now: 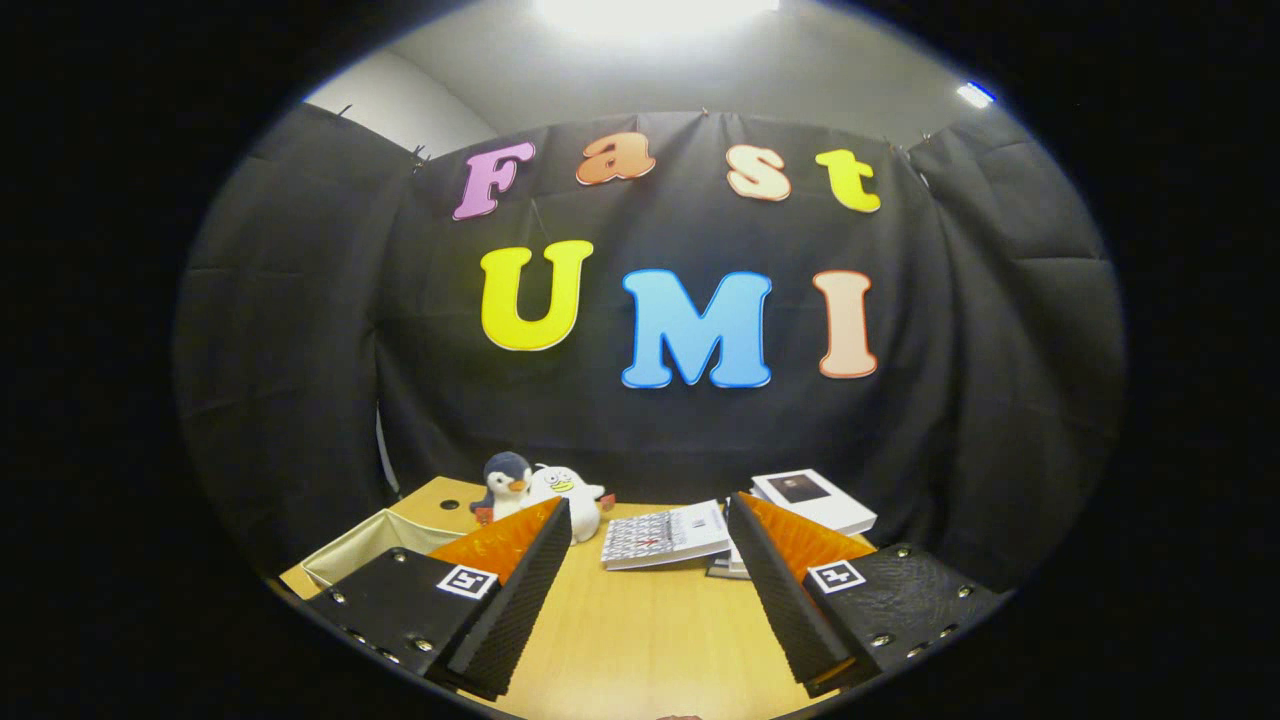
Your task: Open the storage box then place both shoes into the box .Put the left shoe in first, then the right shoe, with the right side of both shoes facing outward in a uniform manner.
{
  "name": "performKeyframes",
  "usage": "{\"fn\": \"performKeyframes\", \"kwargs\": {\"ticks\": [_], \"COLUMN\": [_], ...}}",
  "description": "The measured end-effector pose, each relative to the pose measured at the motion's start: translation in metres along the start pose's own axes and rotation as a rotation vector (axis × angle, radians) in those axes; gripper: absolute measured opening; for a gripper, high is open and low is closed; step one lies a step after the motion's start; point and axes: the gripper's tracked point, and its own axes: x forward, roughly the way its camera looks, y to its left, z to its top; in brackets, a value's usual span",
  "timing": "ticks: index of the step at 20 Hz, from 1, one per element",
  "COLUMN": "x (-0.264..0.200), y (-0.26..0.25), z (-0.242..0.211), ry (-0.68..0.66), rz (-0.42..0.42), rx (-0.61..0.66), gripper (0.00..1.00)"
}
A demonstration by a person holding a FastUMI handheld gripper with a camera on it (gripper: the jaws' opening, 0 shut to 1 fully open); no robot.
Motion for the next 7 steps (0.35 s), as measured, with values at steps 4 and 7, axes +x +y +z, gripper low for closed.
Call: {"fn": "performKeyframes", "kwargs": {"ticks": [4, 7], "x": [-0.003, -0.001], "y": [-0.019, -0.028], "z": [0.009, 0.007], "ry": [-0.066, -0.094], "rz": [-0.035, -0.061], "rx": [-0.012, 0.004], "gripper": [0.98, 0.98]}}
